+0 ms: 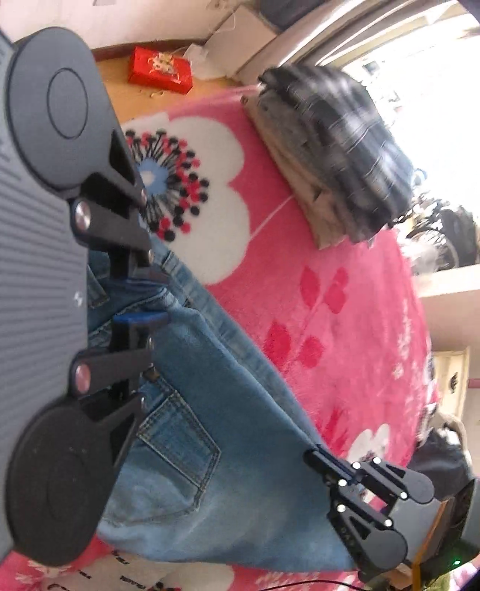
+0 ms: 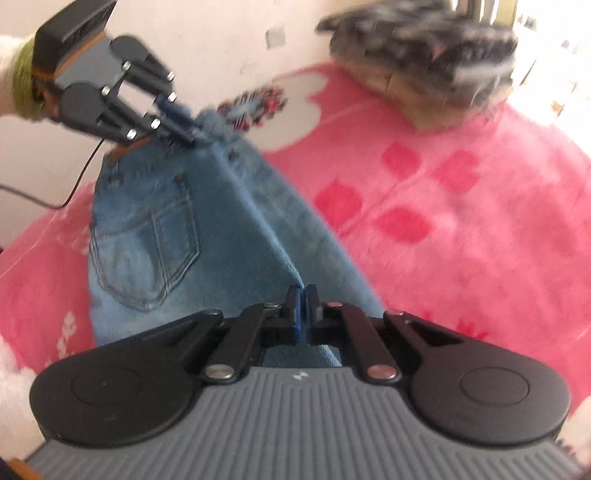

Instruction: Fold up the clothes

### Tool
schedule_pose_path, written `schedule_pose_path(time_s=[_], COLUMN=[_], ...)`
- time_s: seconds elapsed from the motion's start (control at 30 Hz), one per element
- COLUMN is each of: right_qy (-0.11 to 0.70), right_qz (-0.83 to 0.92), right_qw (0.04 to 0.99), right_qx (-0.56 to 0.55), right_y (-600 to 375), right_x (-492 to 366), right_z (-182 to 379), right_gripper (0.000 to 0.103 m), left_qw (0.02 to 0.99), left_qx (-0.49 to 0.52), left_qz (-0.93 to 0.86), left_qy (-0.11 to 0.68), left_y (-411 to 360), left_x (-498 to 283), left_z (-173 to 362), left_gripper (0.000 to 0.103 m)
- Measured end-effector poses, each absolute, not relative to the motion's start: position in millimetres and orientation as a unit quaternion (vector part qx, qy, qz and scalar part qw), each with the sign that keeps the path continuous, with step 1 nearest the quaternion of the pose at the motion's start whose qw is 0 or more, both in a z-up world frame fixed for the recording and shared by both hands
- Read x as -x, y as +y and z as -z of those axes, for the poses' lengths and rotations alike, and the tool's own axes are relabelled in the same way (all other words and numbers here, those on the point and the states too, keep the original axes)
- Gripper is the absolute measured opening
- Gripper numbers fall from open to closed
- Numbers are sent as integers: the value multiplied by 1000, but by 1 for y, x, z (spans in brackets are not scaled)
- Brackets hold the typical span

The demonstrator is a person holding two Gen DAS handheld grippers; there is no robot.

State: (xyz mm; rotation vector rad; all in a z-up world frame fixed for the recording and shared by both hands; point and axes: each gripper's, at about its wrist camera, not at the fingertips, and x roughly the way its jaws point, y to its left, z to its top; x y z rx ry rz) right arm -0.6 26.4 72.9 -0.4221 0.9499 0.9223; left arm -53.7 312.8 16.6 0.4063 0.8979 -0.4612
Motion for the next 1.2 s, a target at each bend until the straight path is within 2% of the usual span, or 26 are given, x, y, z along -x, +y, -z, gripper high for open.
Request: schedule_pose_path(time_s=[0.2, 0.67, 0.9, 0.97, 1.0, 1.03, 1.2], right_qy=[417, 443, 448, 449, 447, 445, 438], right_qz=[-409, -392, -382, -376, -373, -370, -359], right_qw=[785, 782, 788, 794, 797, 801, 811], right_qx=[206, 196, 179, 163, 158, 153, 145], right_y=[38, 46, 43, 41, 40, 39, 35], right_x=[-6, -41, -45, -47, -46, -45, -39], right_z=[-88, -39, -14, -11, -12, -13, -13], right_gripper=[1, 1, 1, 1, 1, 1, 1], left_qw=[854, 832, 836, 841, 843, 846, 837], left_qx=[-205, -225, -206, -201, -200, -201, -217], left_qz=[207, 216, 206, 201, 199, 193, 156], left_qy=[430, 458, 466, 460, 457, 455, 477], left_y=[319, 323, 326, 326, 326, 327, 333], left_x=[50, 20, 9, 7, 6, 4, -8], left_z=[-20, 17, 26, 18, 14, 10, 8], left_gripper=[15, 15, 21, 19, 9, 4, 6])
